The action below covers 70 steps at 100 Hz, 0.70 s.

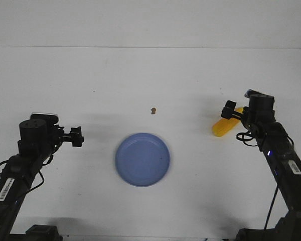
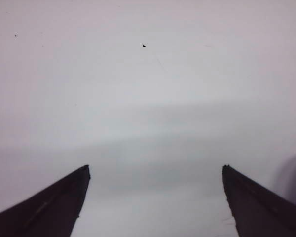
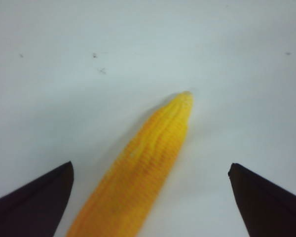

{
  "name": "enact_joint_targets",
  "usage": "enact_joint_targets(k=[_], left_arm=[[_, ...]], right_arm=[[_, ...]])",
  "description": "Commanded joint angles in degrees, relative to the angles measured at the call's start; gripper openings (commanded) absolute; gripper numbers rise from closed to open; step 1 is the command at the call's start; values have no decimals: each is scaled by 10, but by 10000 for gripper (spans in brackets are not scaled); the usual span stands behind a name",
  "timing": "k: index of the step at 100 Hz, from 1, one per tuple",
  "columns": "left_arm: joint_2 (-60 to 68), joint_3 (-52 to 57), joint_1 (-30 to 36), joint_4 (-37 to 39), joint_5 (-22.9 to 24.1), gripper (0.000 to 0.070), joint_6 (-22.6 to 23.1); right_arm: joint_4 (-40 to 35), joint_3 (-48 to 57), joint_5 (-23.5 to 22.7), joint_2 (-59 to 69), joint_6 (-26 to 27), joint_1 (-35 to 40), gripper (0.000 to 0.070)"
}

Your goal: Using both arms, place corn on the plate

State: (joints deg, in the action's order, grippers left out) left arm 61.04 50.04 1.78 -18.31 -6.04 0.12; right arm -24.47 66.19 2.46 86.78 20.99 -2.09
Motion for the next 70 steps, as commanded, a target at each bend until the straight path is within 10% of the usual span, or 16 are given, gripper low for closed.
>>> enact_joint_targets(k=[1, 52, 70], left_arm=[[5, 4, 2, 4, 2, 549, 3], [5, 4, 2, 6, 2, 549, 3], [5, 4, 2, 6, 2, 549, 3]], right_arm=[[5, 19, -13, 31, 17, -2, 660], [9, 23, -45, 130, 23, -1, 648], [2, 23, -54, 130, 22, -1, 263]])
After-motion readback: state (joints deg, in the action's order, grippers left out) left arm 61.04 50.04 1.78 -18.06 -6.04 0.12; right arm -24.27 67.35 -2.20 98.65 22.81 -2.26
